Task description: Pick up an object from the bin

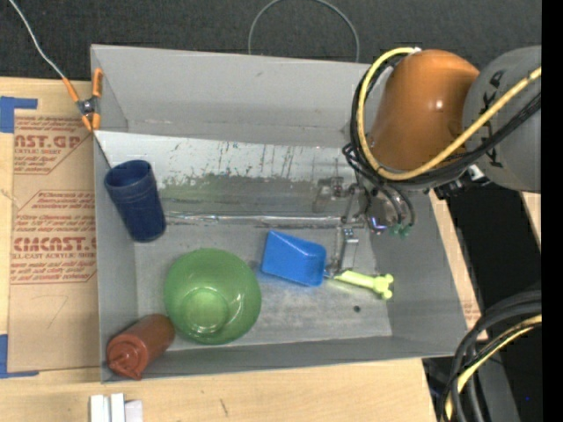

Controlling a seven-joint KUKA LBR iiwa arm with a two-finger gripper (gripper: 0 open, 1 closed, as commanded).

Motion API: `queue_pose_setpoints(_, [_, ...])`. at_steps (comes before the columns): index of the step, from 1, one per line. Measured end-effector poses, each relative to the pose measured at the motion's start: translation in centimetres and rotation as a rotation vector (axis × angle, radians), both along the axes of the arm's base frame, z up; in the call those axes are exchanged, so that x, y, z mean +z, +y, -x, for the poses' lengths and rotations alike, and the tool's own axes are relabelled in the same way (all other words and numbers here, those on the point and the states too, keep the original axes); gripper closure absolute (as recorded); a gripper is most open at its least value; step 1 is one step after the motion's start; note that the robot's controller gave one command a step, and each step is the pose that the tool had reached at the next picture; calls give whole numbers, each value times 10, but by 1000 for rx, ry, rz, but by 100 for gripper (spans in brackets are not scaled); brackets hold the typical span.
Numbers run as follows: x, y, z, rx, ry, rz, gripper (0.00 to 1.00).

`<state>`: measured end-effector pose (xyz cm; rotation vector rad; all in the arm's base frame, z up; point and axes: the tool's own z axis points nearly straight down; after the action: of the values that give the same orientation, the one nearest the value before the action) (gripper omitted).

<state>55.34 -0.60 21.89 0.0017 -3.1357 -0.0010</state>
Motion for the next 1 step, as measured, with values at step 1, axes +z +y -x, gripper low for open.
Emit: queue_pose_setpoints(1, [5, 0, -1, 0, -8, 0, 0])
